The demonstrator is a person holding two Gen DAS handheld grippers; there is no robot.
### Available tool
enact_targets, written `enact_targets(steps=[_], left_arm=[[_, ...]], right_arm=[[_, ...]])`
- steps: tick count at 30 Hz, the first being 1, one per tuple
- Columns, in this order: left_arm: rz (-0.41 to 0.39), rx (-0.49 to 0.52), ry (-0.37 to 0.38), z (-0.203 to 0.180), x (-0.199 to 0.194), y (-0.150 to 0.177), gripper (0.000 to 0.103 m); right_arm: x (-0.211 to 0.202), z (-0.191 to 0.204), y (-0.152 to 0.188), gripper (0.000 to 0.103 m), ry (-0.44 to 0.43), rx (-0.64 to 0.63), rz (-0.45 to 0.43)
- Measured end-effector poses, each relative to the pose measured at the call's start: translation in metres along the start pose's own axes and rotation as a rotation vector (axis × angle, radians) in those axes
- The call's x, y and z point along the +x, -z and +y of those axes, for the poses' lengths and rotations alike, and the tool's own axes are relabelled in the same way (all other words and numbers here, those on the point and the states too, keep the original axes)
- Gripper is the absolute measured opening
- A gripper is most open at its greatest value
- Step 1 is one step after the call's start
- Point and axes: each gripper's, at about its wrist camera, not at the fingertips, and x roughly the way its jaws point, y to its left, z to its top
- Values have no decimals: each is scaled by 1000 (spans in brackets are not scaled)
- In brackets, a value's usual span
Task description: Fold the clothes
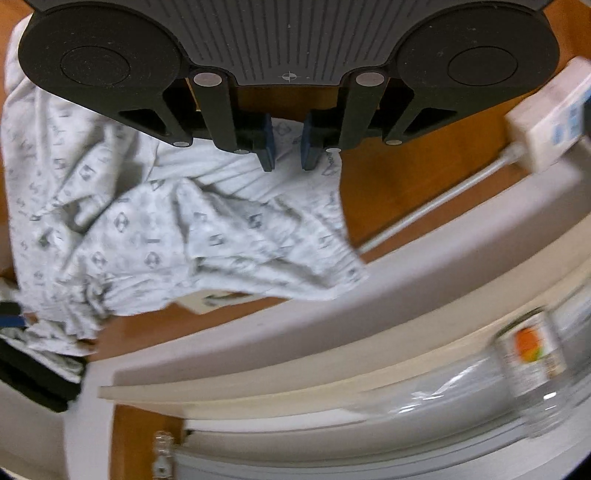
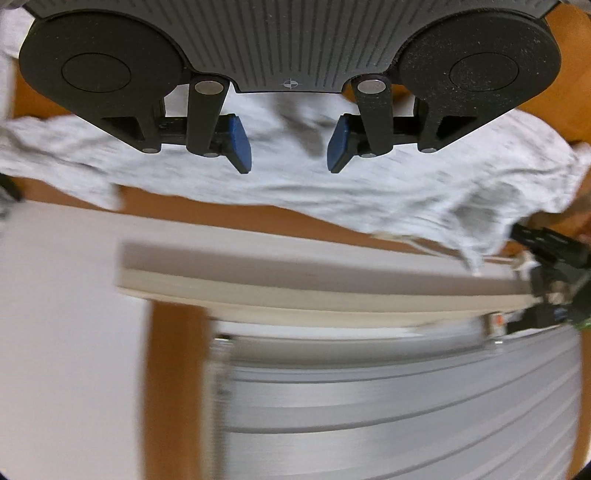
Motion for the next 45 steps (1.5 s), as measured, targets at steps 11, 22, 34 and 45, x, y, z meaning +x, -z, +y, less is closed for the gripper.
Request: enact_targets(steps=[11, 22, 34, 45], left_arm=[[-243, -101, 64, -17, -41, -20, 28], [-286, 79, 353, -175, 6, -90, 57], [-185, 145, 414, -279, 108, -171, 69], [-49, 250, 352, -352, 185, -215, 50]], right_arm=[[-33, -99, 52, 47, 206, 93, 100], [-40, -112, 68, 53, 249, 105, 126], [-78, -127, 73, 55, 297, 105, 82], [-101, -151, 93, 61, 240, 121, 86]])
